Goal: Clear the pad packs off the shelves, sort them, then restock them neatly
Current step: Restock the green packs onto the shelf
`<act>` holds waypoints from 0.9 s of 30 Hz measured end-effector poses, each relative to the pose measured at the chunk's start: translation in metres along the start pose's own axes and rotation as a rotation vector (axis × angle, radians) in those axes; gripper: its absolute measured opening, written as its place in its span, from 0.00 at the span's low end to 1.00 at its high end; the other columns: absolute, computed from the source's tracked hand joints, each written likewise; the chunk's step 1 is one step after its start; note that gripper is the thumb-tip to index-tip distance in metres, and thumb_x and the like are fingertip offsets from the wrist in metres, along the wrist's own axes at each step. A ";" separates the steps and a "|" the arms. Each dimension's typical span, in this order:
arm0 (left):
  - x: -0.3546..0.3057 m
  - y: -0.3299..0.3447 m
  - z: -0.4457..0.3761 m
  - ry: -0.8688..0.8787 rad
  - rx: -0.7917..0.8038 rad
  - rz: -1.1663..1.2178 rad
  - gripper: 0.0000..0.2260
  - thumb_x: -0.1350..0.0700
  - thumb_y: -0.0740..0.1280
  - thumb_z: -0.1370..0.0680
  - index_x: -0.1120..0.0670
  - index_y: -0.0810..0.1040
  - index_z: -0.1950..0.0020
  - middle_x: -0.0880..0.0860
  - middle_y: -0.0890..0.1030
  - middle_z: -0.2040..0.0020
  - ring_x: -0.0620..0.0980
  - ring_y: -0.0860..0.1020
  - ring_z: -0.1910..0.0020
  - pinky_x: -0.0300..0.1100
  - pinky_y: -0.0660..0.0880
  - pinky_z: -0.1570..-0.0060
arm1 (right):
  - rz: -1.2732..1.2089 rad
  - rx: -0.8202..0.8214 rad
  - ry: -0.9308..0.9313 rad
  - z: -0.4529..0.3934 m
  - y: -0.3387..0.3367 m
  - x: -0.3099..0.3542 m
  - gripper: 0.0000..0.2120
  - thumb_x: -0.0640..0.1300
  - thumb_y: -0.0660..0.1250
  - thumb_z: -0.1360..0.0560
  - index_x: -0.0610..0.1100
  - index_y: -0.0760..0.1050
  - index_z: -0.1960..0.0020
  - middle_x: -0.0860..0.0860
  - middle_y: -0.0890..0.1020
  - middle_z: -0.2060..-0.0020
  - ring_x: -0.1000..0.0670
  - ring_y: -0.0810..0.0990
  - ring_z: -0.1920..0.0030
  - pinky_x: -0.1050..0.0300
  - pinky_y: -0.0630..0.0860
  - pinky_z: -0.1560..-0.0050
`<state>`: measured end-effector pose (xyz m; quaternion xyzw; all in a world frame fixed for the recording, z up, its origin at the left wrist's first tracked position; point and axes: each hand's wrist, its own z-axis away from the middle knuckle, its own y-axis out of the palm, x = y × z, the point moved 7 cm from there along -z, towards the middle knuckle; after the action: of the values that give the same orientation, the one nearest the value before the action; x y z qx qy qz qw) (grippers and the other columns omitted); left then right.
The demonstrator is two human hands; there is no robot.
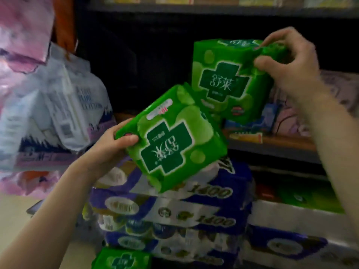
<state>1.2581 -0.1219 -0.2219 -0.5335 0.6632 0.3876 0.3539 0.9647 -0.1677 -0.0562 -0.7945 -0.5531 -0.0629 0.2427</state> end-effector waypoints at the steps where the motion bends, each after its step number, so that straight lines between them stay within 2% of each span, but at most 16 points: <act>1: -0.004 -0.006 -0.008 0.035 -0.076 0.019 0.31 0.43 0.83 0.56 0.51 0.85 0.56 0.50 0.85 0.60 0.46 0.83 0.63 0.37 0.79 0.64 | 0.072 -0.057 -0.037 -0.012 0.005 -0.001 0.15 0.51 0.67 0.36 0.49 0.73 0.51 0.50 0.72 0.55 0.59 0.72 0.55 0.71 0.68 0.55; 4: -0.015 -0.022 -0.028 0.099 -0.259 0.016 0.40 0.42 0.82 0.53 0.54 0.79 0.45 0.53 0.84 0.53 0.50 0.83 0.55 0.41 0.80 0.54 | 0.197 -0.110 -0.126 -0.048 0.037 -0.017 0.20 0.48 0.67 0.35 0.38 0.74 0.47 0.45 0.68 0.49 0.52 0.69 0.46 0.75 0.62 0.47; 6: -0.022 -0.027 -0.038 0.114 -0.308 -0.015 0.43 0.41 0.82 0.52 0.54 0.76 0.40 0.54 0.83 0.49 0.52 0.82 0.51 0.42 0.80 0.54 | 0.273 -0.008 -0.065 -0.071 0.065 -0.044 0.18 0.44 0.68 0.29 0.38 0.74 0.42 0.41 0.70 0.42 0.47 0.69 0.38 0.67 0.61 0.39; 8: -0.027 -0.028 -0.046 0.120 -0.326 -0.034 0.43 0.41 0.81 0.51 0.54 0.76 0.39 0.54 0.83 0.49 0.52 0.82 0.52 0.41 0.80 0.60 | 0.449 0.081 0.038 -0.086 0.085 -0.074 0.20 0.42 0.63 0.23 0.43 0.69 0.32 0.40 0.63 0.30 0.40 0.59 0.28 0.54 0.55 0.30; 9: -0.027 -0.029 -0.050 0.120 -0.326 -0.037 0.42 0.42 0.81 0.50 0.54 0.76 0.39 0.54 0.83 0.49 0.52 0.82 0.52 0.41 0.79 0.62 | 0.541 0.077 0.106 -0.091 0.088 -0.085 0.22 0.41 0.60 0.22 0.47 0.65 0.29 0.42 0.59 0.26 0.37 0.55 0.27 0.47 0.52 0.29; 11: -0.026 -0.028 -0.057 0.113 -0.325 -0.051 0.36 0.46 0.79 0.46 0.54 0.76 0.40 0.54 0.83 0.49 0.52 0.82 0.52 0.42 0.80 0.61 | 0.668 0.046 0.205 -0.091 0.092 -0.091 0.25 0.39 0.58 0.21 0.52 0.59 0.26 0.44 0.53 0.25 0.34 0.51 0.28 0.38 0.54 0.31; 13: -0.022 -0.027 -0.062 0.102 -0.328 -0.075 0.33 0.46 0.76 0.44 0.53 0.77 0.40 0.54 0.83 0.48 0.53 0.82 0.50 0.44 0.80 0.58 | 0.733 0.117 0.210 -0.085 0.105 -0.090 0.27 0.37 0.62 0.23 0.51 0.61 0.27 0.43 0.49 0.25 0.31 0.50 0.29 0.36 0.59 0.33; 15: -0.018 -0.026 -0.066 0.096 -0.317 -0.093 0.34 0.46 0.77 0.44 0.52 0.76 0.39 0.55 0.82 0.46 0.53 0.82 0.49 0.45 0.80 0.57 | 0.740 0.196 0.137 -0.081 0.117 -0.092 0.29 0.32 0.66 0.27 0.47 0.64 0.29 0.42 0.47 0.24 0.31 0.52 0.29 0.38 0.66 0.35; 17: -0.015 -0.023 -0.070 0.089 -0.307 -0.125 0.36 0.45 0.78 0.47 0.49 0.77 0.40 0.53 0.82 0.45 0.53 0.81 0.47 0.48 0.78 0.51 | 0.597 0.213 0.129 -0.079 0.120 -0.100 0.28 0.36 0.65 0.25 0.46 0.62 0.28 0.42 0.52 0.25 0.34 0.59 0.30 0.44 0.71 0.39; 19: -0.015 -0.022 -0.072 0.088 -0.314 -0.168 0.35 0.44 0.78 0.47 0.47 0.77 0.40 0.52 0.82 0.46 0.53 0.81 0.46 0.52 0.75 0.43 | 0.497 0.192 0.238 -0.074 0.117 -0.110 0.26 0.43 0.58 0.21 0.50 0.56 0.25 0.43 0.60 0.27 0.38 0.64 0.32 0.45 0.69 0.39; 20: -0.016 -0.022 -0.073 0.085 -0.317 -0.192 0.35 0.44 0.78 0.47 0.47 0.77 0.41 0.51 0.82 0.46 0.53 0.81 0.46 0.53 0.75 0.42 | 0.498 0.197 0.262 -0.070 0.118 -0.112 0.25 0.43 0.56 0.20 0.50 0.56 0.24 0.44 0.60 0.27 0.38 0.64 0.32 0.45 0.67 0.38; 22: -0.018 -0.021 -0.076 0.075 -0.313 -0.236 0.37 0.43 0.78 0.49 0.46 0.77 0.41 0.51 0.83 0.47 0.52 0.81 0.47 0.52 0.74 0.41 | 0.477 0.161 0.208 -0.061 0.117 -0.107 0.23 0.40 0.57 0.20 0.46 0.62 0.26 0.45 0.57 0.26 0.38 0.62 0.30 0.47 0.64 0.34; 23: -0.020 -0.021 -0.077 0.073 -0.314 -0.252 0.37 0.43 0.79 0.50 0.46 0.77 0.41 0.51 0.83 0.47 0.52 0.81 0.47 0.52 0.75 0.42 | 0.406 0.132 0.153 -0.057 0.116 -0.097 0.21 0.40 0.58 0.20 0.44 0.65 0.28 0.44 0.59 0.27 0.40 0.63 0.30 0.51 0.64 0.34; 25: -0.026 -0.019 -0.081 0.069 -0.294 -0.280 0.36 0.43 0.78 0.49 0.47 0.77 0.41 0.51 0.83 0.48 0.52 0.81 0.48 0.50 0.76 0.45 | 0.065 0.148 0.148 -0.040 0.112 -0.075 0.19 0.49 0.60 0.20 0.47 0.69 0.31 0.49 0.68 0.33 0.47 0.69 0.33 0.60 0.68 0.39; 26: -0.028 -0.017 -0.084 0.063 -0.264 -0.288 0.37 0.42 0.78 0.50 0.47 0.77 0.41 0.51 0.83 0.49 0.53 0.82 0.49 0.50 0.77 0.48 | -0.172 0.251 0.222 -0.029 0.115 -0.064 0.21 0.57 0.61 0.23 0.52 0.68 0.32 0.52 0.71 0.35 0.50 0.71 0.35 0.59 0.70 0.39; 27: -0.031 -0.012 -0.088 0.054 -0.225 -0.293 0.38 0.41 0.79 0.51 0.47 0.78 0.41 0.51 0.84 0.49 0.53 0.82 0.50 0.50 0.79 0.51 | -0.369 0.378 0.307 -0.020 0.120 -0.058 0.26 0.63 0.63 0.27 0.57 0.65 0.32 0.54 0.71 0.35 0.50 0.72 0.36 0.54 0.71 0.37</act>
<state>1.2709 -0.1882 -0.1570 -0.6708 0.5402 0.3892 0.3268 1.0554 -0.2582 -0.0982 -0.6025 -0.6468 -0.1213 0.4517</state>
